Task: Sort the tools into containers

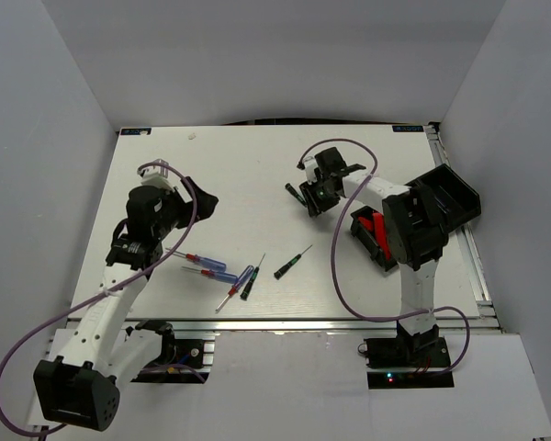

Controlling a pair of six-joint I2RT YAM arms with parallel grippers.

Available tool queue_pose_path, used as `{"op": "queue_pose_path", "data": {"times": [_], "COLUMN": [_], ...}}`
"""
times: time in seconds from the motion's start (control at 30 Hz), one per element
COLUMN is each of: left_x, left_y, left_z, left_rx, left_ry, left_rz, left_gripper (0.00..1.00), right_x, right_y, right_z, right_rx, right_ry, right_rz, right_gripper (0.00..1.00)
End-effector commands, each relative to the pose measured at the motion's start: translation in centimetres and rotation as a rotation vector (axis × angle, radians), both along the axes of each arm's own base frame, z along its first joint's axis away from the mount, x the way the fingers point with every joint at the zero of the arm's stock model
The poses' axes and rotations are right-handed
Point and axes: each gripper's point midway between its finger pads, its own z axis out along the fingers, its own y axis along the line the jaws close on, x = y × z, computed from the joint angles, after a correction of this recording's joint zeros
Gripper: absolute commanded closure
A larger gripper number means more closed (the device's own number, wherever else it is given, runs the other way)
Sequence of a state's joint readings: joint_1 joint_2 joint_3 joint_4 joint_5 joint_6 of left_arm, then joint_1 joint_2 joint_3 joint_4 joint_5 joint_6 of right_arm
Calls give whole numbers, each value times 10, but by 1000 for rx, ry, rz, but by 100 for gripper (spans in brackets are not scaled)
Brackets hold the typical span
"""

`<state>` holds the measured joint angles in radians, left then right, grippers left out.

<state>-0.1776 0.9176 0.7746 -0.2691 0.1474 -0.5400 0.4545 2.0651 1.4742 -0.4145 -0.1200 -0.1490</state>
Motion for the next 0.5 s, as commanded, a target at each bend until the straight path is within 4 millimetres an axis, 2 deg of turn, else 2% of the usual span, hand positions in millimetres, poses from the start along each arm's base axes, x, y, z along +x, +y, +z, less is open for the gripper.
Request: {"op": "queue_pose_path", "data": {"times": [0.0,0.07,0.13,0.17,0.2,0.33,0.47], "left_x": [-6,-9,-12,-14,-16,-23,-30], "left_y": [-1,0,1,1,1,2,2], "left_z": [13,15,14,14,14,11,3], "left_rx": [-21,-20,-26,-28,-37,-52,-73], "left_ry": [-50,-55,-52,-58,-57,-48,-25], "left_rz": [-13,-13,-8,-6,-6,4,12], "left_gripper": [2,2,2,2,2,2,2], "right_x": [13,21,34,35,41,44,36], "right_y": [13,17,24,28,32,46,58], "right_z": [21,20,29,23,27,17,9], "right_rx": [7,6,14,16,21,41,38], "right_ry": [-72,-85,-123,-113,-129,-112,-79], "right_rz": [71,79,93,103,117,169,220], "right_gripper": [51,48,48,48,48,48,48]}}
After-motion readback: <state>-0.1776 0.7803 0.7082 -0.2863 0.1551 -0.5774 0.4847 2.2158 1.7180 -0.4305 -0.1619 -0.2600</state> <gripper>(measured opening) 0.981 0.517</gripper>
